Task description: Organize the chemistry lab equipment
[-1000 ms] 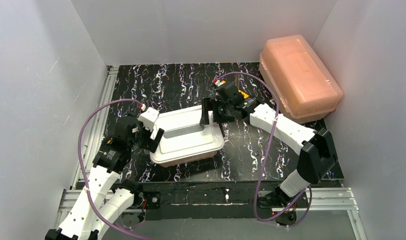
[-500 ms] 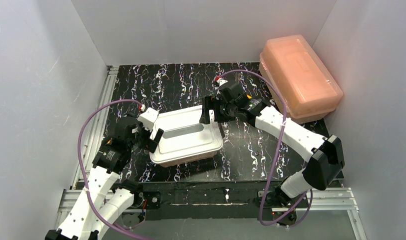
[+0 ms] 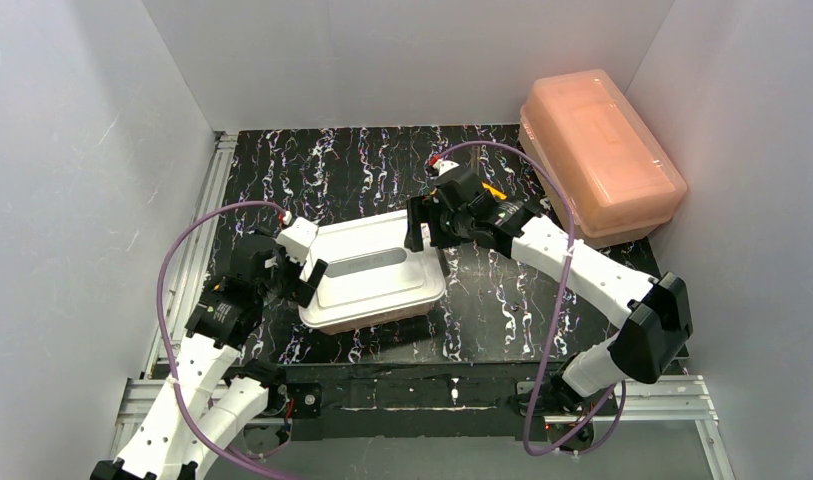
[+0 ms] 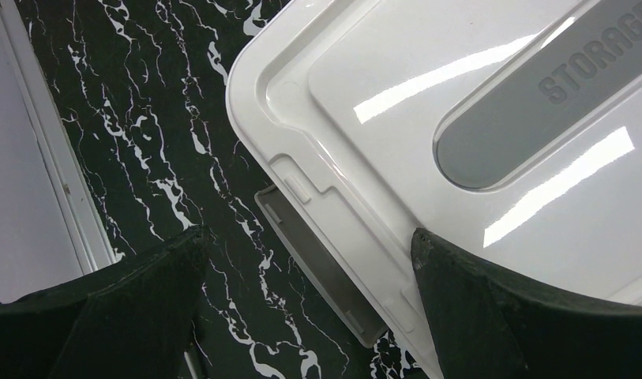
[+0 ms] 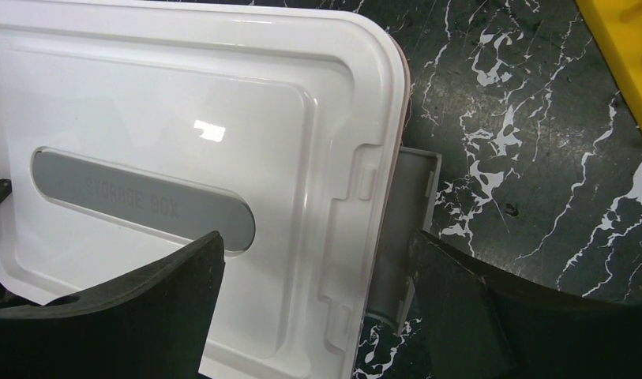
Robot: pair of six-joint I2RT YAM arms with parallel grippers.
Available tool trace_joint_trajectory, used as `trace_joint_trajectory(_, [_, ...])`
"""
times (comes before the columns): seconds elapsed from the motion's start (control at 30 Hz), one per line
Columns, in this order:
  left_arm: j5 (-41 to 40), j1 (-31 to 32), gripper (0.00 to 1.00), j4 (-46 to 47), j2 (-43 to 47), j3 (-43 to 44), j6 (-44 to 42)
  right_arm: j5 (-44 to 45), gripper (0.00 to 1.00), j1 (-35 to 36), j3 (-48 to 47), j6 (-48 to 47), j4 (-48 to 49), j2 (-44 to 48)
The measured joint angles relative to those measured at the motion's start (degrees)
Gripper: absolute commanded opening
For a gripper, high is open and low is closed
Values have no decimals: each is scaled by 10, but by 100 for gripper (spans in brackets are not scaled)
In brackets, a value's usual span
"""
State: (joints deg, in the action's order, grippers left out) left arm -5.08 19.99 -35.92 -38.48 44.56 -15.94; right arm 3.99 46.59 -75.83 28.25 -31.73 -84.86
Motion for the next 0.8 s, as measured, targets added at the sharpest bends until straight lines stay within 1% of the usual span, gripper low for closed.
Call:
trace_joint_trajectory(0.1, [-1, 0, 98, 0, 0, 0, 0, 9, 91, 0, 0, -3, 0, 5])
trace_joint_trajectory(0.23, [0, 0, 98, 0, -6, 4, 3, 17, 86, 0, 0, -11, 1, 12])
trace_joint_trajectory(0.4, [6, 0, 98, -5, -27, 37, 12, 24, 81, 0, 6, -8, 6, 20])
trace_joint_trajectory(0.57, [13, 0, 98, -1, -31, 56, 14, 49, 79, -4, 58, 1, 13, 54])
trace_joint_trajectory(0.67, [17, 0, 98, -1, -31, 56, 12, 58, 78, -18, 99, 3, 15, 76])
trace_joint_trajectory(0.8, [22, 0, 98, 0, -39, 59, 6, 63, 78, -35, 129, 6, 24, 87])
